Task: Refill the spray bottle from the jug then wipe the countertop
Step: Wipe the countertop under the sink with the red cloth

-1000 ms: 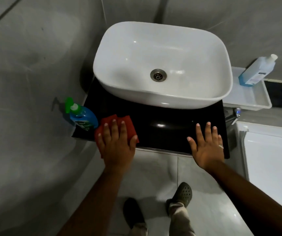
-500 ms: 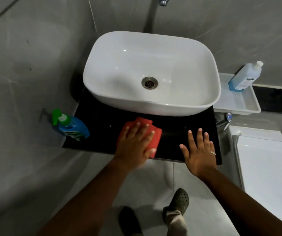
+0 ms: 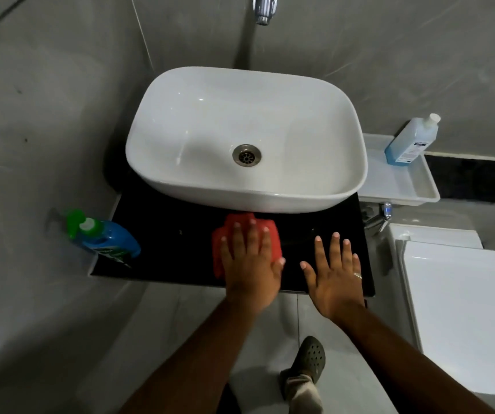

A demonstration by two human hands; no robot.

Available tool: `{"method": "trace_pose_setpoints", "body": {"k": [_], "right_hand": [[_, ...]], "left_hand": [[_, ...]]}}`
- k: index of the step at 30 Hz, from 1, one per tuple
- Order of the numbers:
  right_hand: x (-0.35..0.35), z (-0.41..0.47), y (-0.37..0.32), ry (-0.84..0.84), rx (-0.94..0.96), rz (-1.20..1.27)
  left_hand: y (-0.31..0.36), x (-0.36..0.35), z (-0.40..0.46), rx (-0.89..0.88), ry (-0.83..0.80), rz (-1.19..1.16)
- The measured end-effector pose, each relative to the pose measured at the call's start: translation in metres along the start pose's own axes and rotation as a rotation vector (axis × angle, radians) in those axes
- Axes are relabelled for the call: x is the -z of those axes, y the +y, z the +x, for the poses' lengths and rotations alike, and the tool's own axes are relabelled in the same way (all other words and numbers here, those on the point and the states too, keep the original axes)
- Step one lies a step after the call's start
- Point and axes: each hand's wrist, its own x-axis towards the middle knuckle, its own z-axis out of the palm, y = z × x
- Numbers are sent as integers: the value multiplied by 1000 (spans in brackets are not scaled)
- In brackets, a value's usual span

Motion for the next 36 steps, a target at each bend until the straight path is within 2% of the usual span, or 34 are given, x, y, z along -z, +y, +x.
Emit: {"method": "trace_pose_setpoints", "body": {"k": [3,7,11,14,16,19,21,24,28,30,34,36], "right_hand": [[1,0,2,-20,5,-1],[2,0,1,-32,6,10],[16,-2,-2,-72,-22,103],[32,-14,-40,184,32,312],[33,-15,-87,261,206,377],[23,-12,-136,68,314,319],[12,-5,-132,63,345,213],[3,-2,-84,141,462,130],[4,5,22,160,241,66],[8,9,51,140,126,70],[14,20,7,147,-77,134],[10,14,-31,137,35,125]], "left_hand": [[-5,-4,-15,-227,-63,101],[-30,2,-11,-296,-91,110],[-29,19,-6,-50,-4,-147],[-63,33,-8,109,131,-168],[-92,34,-15,141,73,-92],[-114,32,-28,151,0,-4],[-115,32,-30,165,8,33],[-109,34,-31,175,1,57],[-108,37,-32,177,-18,53],[-109,36,-31,174,-33,44],[-112,32,-28,176,-22,47],[-113,29,-29,173,-27,57]]}}
